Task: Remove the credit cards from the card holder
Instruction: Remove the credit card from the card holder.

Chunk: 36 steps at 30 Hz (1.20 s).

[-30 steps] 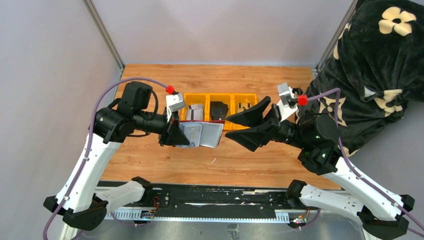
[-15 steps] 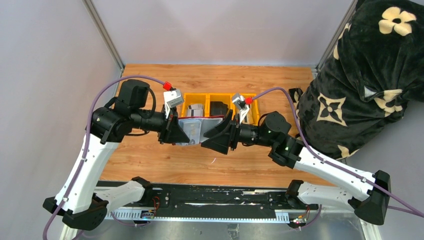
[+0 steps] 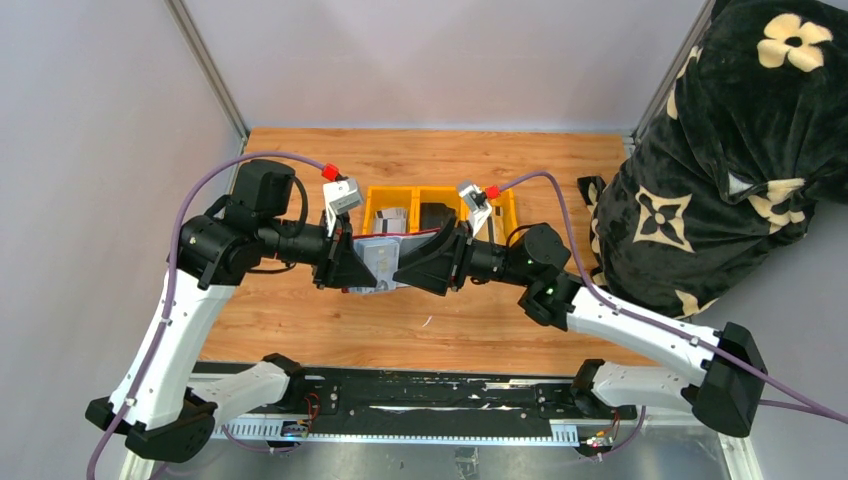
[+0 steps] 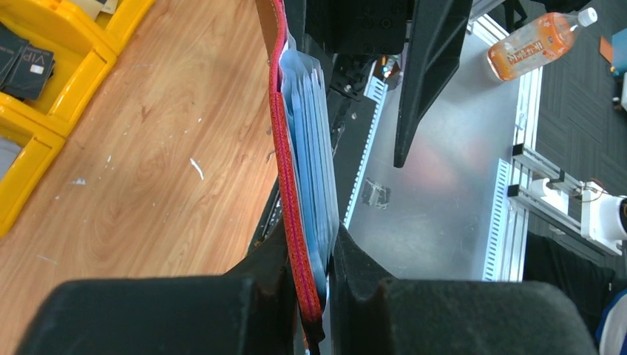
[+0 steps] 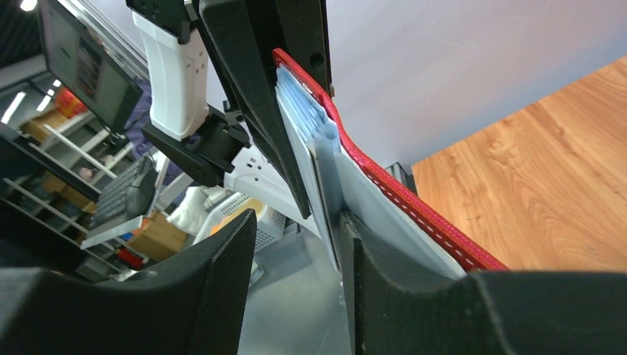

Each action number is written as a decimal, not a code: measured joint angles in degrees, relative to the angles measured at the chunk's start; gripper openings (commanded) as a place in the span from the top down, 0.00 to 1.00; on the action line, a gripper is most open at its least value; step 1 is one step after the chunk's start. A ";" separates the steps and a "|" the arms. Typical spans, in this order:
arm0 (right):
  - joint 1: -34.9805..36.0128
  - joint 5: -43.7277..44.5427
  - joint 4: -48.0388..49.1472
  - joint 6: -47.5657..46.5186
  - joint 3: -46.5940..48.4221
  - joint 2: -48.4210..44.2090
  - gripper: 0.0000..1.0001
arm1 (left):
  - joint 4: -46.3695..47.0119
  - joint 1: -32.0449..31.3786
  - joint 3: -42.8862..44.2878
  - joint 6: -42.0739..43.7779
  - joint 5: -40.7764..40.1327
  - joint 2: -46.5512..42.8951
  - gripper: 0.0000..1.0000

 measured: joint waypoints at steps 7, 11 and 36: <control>-0.94 -1.25 12.11 6.25 -3.67 3.08 0.63 | -0.50 0.17 0.00 -0.02 -0.17 0.00 0.98; -1.60 -2.91 20.24 10.75 -4.76 6.14 0.69 | -0.55 0.44 0.00 0.07 0.87 0.11 0.95; -3.13 -2.91 41.11 20.74 -8.96 9.68 1.00 | 0.98 1.51 -0.48 0.70 20.85 3.48 0.75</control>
